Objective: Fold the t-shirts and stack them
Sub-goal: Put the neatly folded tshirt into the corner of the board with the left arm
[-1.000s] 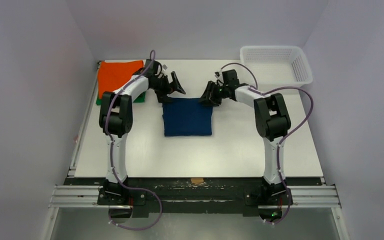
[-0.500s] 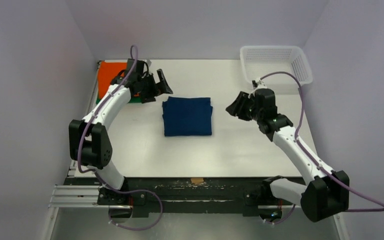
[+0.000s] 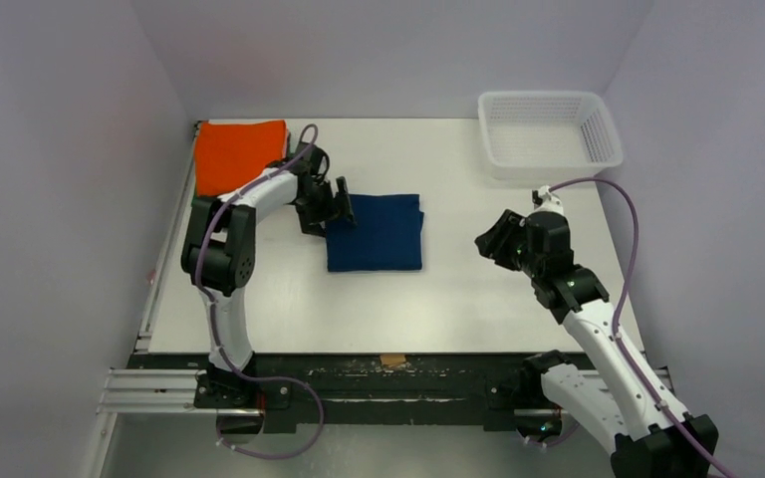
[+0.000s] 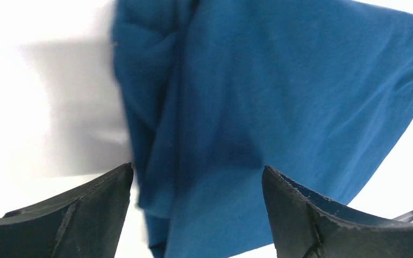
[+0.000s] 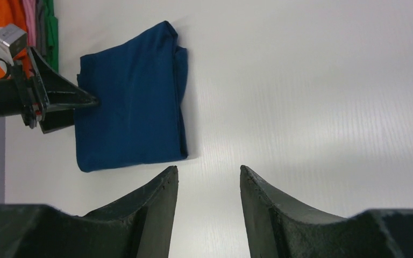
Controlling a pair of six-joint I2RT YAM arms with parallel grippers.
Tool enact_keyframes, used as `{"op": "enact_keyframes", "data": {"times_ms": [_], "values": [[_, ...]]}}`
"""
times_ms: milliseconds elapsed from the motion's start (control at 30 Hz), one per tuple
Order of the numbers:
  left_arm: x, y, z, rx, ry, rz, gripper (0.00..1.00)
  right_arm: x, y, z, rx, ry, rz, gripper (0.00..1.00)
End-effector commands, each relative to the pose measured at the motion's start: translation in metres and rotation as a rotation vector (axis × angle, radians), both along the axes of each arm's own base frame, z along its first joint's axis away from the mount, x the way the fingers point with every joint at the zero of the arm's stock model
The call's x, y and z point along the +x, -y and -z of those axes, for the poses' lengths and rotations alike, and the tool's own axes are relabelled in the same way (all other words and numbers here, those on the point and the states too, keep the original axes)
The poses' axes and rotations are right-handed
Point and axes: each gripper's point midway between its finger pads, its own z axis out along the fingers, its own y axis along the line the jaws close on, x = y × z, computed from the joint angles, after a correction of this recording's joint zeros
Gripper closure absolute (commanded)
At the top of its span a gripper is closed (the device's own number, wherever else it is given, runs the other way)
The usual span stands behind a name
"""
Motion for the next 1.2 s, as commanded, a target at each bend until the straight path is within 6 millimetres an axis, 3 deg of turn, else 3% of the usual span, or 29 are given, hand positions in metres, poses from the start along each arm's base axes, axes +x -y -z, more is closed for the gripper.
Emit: {"op": "enact_keyframes", "data": {"times_ms": [0,133,200,267,300,467,833,1000,1167], "values": [[0.006,0.02,0.013,0.068,-0.011,0.038,0.17,0.001,0.007,0.0,-0.025,-0.008,0.034,0.54],[0.007,0.034,0.021,0.154,-0.014,0.069,0.38,0.002,0.009,0.003,-0.039,-0.015,0.036,0.54],[0.01,0.035,0.021,0.212,0.003,0.07,0.62,0.003,0.008,0.003,-0.041,-0.015,0.029,0.54],[0.016,0.027,0.017,0.315,0.029,0.062,0.97,0.002,0.007,0.002,-0.042,-0.011,0.024,0.54],[0.02,0.022,0.011,0.373,0.05,0.062,1.0,0.002,0.007,0.002,-0.042,-0.009,0.023,0.54],[0.05,-0.005,-0.042,0.641,0.226,0.094,1.0,0.004,0.008,0.003,-0.041,0.006,0.024,0.54],[0.13,-0.063,-0.182,1.116,0.598,0.193,1.0,0.01,0.011,0.013,-0.075,-0.019,0.039,0.54],[0.148,-0.09,-0.231,1.152,0.669,0.194,1.0,0.013,0.017,0.017,-0.102,-0.025,0.068,0.54],[0.148,-0.119,-0.268,1.124,0.711,0.171,1.0,0.016,0.019,0.022,-0.119,-0.043,0.077,0.53]]}}
